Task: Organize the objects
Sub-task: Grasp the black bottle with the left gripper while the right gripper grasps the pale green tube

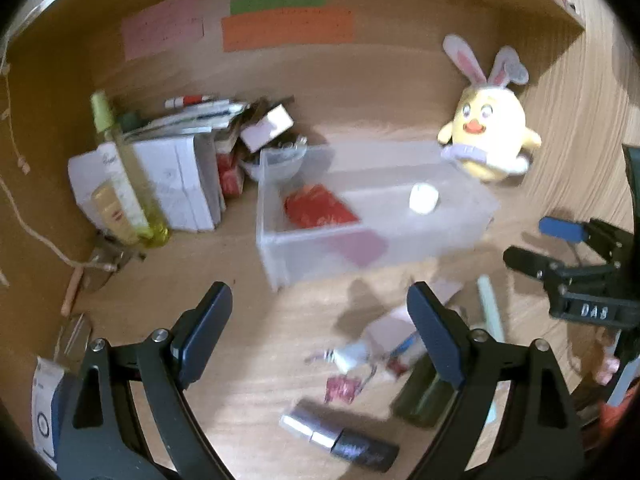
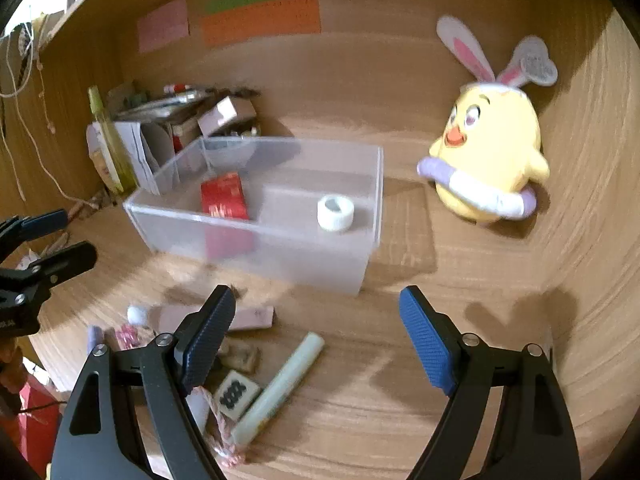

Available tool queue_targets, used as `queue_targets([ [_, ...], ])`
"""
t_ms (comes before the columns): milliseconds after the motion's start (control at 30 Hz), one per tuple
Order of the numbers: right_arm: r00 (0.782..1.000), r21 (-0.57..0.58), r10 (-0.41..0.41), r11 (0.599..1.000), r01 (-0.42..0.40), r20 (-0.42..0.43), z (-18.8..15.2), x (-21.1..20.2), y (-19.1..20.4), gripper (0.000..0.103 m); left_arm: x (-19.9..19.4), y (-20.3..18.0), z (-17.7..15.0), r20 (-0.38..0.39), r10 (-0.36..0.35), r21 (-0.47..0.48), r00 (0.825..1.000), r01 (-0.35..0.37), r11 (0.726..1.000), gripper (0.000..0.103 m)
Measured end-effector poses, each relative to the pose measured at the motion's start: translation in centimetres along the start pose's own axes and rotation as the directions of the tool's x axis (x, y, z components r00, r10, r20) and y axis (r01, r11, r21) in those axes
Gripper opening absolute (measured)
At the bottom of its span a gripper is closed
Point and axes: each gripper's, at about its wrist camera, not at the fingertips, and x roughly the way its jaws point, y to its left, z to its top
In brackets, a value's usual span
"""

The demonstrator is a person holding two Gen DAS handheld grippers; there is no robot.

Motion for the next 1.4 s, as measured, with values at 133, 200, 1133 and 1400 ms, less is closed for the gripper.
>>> queue_targets([
  [133, 0.999, 0.020, -0.006, 1.000, 0.007, -0.046, -1.4, 1.2, -0.5, 0.082, 0.0, 0.1, -2.1, -0.039, -0.011, -0.022, 0.999, 0.010, 1.000, 0.097],
  [200, 0.998, 0.031, -0.005, 1.000, 0.007, -0.065, -2.0, 1.6, -0.8, 0.082, 0.1, 0.3, -2.7, -0.053, 0.000, -0.042, 0.999, -0.002, 0.999, 0.097],
  [1133, 0.982, 0.023, -0.002, 1.000, 0.006, -0.188, -5.4, 3.3, -0.9, 0.040, 1.5, 2.5, -10.1, -0.184, 0.002, -0.160, 0.983, -0.032, 0.987, 0.079],
  [1400, 0.986, 0.023, -0.021, 0.999, 0.025, -0.168, -5.5, 3.2, -0.9, 0.015, 1.6, 2.8, -9.8, -0.159, 0.017, -0.138, 0.987, -0.039, 0.990, 0.025],
])
